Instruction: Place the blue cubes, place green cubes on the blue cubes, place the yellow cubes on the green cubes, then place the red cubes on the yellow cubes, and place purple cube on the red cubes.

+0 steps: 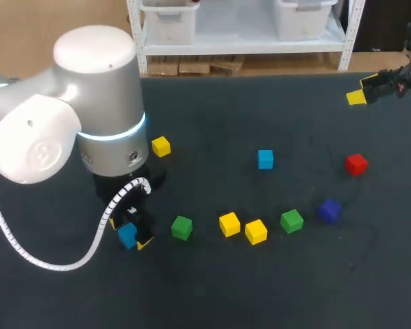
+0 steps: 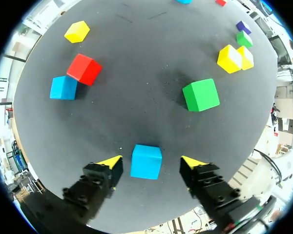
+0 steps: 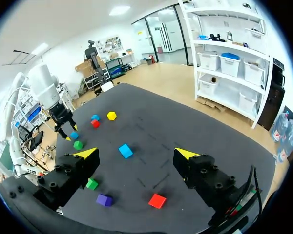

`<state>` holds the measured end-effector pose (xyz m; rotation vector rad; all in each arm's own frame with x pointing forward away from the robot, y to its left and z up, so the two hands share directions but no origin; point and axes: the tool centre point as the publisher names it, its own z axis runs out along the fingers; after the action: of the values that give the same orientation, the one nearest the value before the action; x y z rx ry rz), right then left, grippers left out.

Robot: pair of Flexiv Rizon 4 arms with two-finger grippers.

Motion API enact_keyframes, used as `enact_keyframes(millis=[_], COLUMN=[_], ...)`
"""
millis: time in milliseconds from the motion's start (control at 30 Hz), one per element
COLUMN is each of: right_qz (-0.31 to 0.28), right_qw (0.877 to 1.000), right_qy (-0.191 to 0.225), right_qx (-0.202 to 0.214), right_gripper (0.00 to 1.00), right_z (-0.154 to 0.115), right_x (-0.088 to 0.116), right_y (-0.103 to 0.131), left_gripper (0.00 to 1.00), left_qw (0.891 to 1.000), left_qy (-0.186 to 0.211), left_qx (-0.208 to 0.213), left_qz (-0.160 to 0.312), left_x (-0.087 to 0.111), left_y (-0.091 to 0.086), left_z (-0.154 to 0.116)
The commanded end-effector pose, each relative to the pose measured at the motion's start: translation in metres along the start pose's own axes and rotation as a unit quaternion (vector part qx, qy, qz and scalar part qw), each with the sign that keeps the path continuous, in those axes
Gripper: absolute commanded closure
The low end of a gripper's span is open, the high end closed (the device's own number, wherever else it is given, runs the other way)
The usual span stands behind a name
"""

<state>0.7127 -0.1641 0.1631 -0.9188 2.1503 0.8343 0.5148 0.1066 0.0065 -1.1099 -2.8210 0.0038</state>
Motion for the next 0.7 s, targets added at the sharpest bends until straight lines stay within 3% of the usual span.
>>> enact_keyframes(millis=[33, 67, 367, 533, 700], right_qz=[-0.001, -0.001, -0.001, -0.001, -0.001], right_qw=[1.0, 1.0, 1.0, 1.0, 1.0], right_qy=[-0.001, -0.001, -0.001, -0.001, -0.001], right_qx=[0.0, 0.0, 0.0, 0.0, 0.0], right_gripper=[0.0, 0.0, 0.0, 0.0, 0.0], right_z=[0.0, 0.0, 0.0, 0.0, 0.0], right_x=[0.0, 0.0, 0.0, 0.0, 0.0], right_y=[0.0, 0.0, 0.0, 0.0, 0.0], left_gripper=[0.92, 1.0, 1.0, 1.0, 1.0], left_qw=[1.0, 1.0, 1.0, 0.996, 0.985], left_qy=[0.006, 0.006, 0.017, 0.0, -0.027], left_qx=[-0.002, -0.003, -0.018, -0.037, -0.034], left_qz=[0.0, 0.0, 0.017, 0.08, 0.168], left_x=[-0.005, -0.005, -0.005, -0.016, -0.043], left_y=[0.001, 0.002, 0.001, 0.008, 0.027], left_z=[0.001, 0.001, -0.006, -0.028, -0.064])
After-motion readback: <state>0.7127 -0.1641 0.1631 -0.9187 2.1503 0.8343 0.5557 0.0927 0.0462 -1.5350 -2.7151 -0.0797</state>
